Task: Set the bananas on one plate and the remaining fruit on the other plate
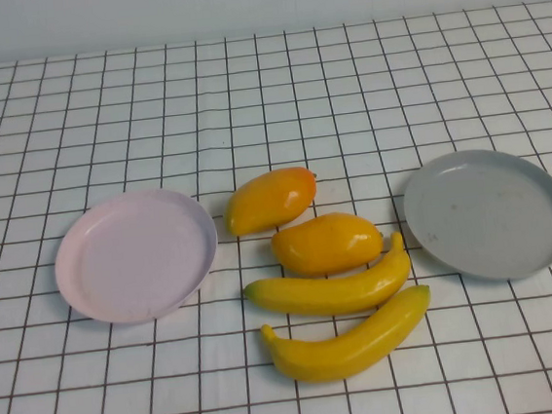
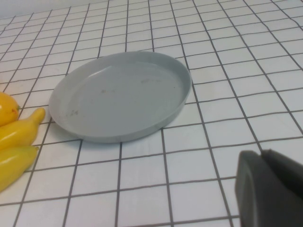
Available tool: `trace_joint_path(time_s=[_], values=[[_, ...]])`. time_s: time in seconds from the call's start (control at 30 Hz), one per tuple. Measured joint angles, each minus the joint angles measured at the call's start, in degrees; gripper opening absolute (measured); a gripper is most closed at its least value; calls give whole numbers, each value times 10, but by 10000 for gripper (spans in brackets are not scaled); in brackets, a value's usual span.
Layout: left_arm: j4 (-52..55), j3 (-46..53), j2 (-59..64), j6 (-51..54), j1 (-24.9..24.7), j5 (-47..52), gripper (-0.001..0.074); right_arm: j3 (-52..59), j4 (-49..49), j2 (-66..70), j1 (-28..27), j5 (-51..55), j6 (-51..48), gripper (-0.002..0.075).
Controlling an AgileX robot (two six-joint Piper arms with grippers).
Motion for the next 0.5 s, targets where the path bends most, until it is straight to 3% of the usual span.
trace_joint_path(time_s=[0.2, 0.5], values=[[-4, 0, 0, -17, 0, -17, -4, 0, 0, 0, 0, 0, 0, -17], [-224, 0, 0, -167, 0, -153, -4, 0, 0, 0, 0, 0, 0, -16]])
